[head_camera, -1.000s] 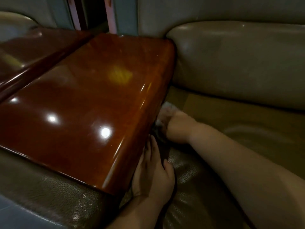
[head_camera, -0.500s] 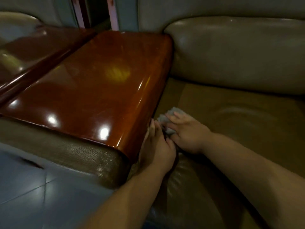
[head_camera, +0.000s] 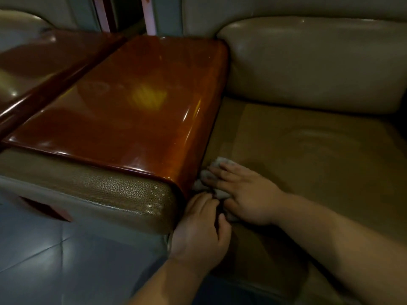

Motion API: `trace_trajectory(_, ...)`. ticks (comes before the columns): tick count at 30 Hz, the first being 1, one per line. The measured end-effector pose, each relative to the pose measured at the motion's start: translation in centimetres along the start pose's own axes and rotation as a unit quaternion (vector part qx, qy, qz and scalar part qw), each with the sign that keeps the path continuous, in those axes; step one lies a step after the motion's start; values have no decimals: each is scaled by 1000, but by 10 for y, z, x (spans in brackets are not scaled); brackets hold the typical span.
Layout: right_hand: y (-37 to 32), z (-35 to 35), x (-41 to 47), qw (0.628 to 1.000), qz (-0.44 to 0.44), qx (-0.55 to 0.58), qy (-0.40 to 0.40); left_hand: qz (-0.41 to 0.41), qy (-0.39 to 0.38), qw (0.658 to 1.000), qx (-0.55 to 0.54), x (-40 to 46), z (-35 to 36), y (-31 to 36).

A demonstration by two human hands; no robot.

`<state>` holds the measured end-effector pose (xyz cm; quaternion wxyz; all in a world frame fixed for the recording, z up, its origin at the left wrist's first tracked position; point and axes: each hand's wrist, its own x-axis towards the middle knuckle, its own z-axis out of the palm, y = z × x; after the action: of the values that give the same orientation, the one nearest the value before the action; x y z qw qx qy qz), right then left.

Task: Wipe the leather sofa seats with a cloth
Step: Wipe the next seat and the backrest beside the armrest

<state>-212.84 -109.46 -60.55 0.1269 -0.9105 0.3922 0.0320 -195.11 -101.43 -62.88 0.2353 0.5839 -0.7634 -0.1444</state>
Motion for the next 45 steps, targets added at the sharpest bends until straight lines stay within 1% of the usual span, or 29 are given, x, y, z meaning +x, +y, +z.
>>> trace_trajectory(2, 27, -7, -3, 998, 44, -35, -3, 21, 16, 999, -18, -1, 4, -1)
trace_trajectory(3, 45, -15, 4, 994, 94, -48, -4, 25, 19, 999, -18, 0, 4, -1)
trace_trajectory(5, 77, -34, 21, 979, 200, -32, -11, 36, 35, 999, -8, 1, 9, -3)
trace_trajectory(7, 84, -32, 37, 968, 246, -38, -14, 43, 41, 998, 1, 1, 13, -3)
trace_trajectory(8, 76, -24, 43, 972, 227, -59, -21, 44, 44, 998, 8, 3, 14, -3)
trace_trajectory(11, 15, -1, 27, 994, 84, -67, -33, 37, 30, 999, 17, 3, 11, 1)
trace_trajectory(13, -14, 9, -8, 998, 57, -37, -13, 30, 5, 1000, 5, 1, 1, 6)
trace_trajectory(15, -13, 2, -40, 998, 38, -40, -37, -7, -30, 999, -11, 2, -9, 11)
trace_trajectory(16, -4, -5, -49, 997, 41, -53, -38, -36, -46, 998, -18, 4, -13, 13)
trace_trajectory(18, 25, -10, -55, 992, 69, -104, -5, -80, -70, 994, -18, 4, -13, 16)
trace_trajectory(20, 50, -19, -49, 977, 135, -162, -38, -108, -83, 991, -3, 1, -9, 17)
trace_trajectory(21, 55, -19, -41, 969, 182, -160, -41, -122, -82, 989, 0, -1, -9, 18)
trace_trajectory(23, 37, -22, -15, 962, 258, -79, -49, -149, -81, 986, -7, -11, -9, 19)
trace_trajectory(24, 12, -18, -4, 967, 238, -75, -47, -156, -84, 984, -18, -20, -11, 20)
trace_trajectory(26, -54, -4, -2, 987, 139, -72, -41, -170, -84, 979, -77, -42, -22, 21)
trace_trajectory(27, -84, 0, -11, 993, 108, -32, -34, -182, -81, 973, -114, -53, -30, 20)
trace_trajectory(29, -103, 2, -44, 995, 86, 38, -37, -195, -109, 965, -139, -66, -47, 18)
trace_trajectory(30, -95, 3, -63, 994, 99, 36, -42, -191, -138, 963, -130, -67, -55, 17)
trace_trajectory(32, -62, 10, -104, 984, 175, 17, -36, -163, -190, 965, -81, -54, -68, 22)
trace_trajectory(34, -27, 6, -147, 952, 306, 3, -10, -120, -217, 968, -32, -29, -69, 34)
trace_trajectory(35, -17, 4, -166, 924, 381, 9, -5, -94, -218, 971, -14, -14, -63, 41)
trace_trajectory(37, -18, -1, -175, 851, 523, 31, 17, -53, -219, 974, 26, 19, -44, 47)
trace_trajectory(38, -30, -3, -162, 835, 548, 40, 18, -43, -227, 971, 55, 33, -32, 46)
trace_trajectory(39, -48, -1, -148, 849, 528, 32, 6, -38, -236, 966, 96, 42, -20, 43)
trace_trajectory(40, -69, 1, -132, 879, 475, 30, -11, -35, -241, 960, 138, 44, -9, 39)
trace_trajectory(41, -88, 6, -122, 913, 405, 42, -6, -35, -239, 955, 171, 43, 0, 35)
trace_trajectory(42, -99, 13, -119, 938, 344, 55, 0, -32, -230, 954, 189, 39, 6, 32)
trace_trajectory(44, -87, 24, -141, 961, 272, 44, 12, -21, -218, 958, 188, 36, 12, 29)
trace_trajectory(45, -73, 30, -160, 961, 273, 30, 17, -19, -216, 959, 184, 36, 12, 28)
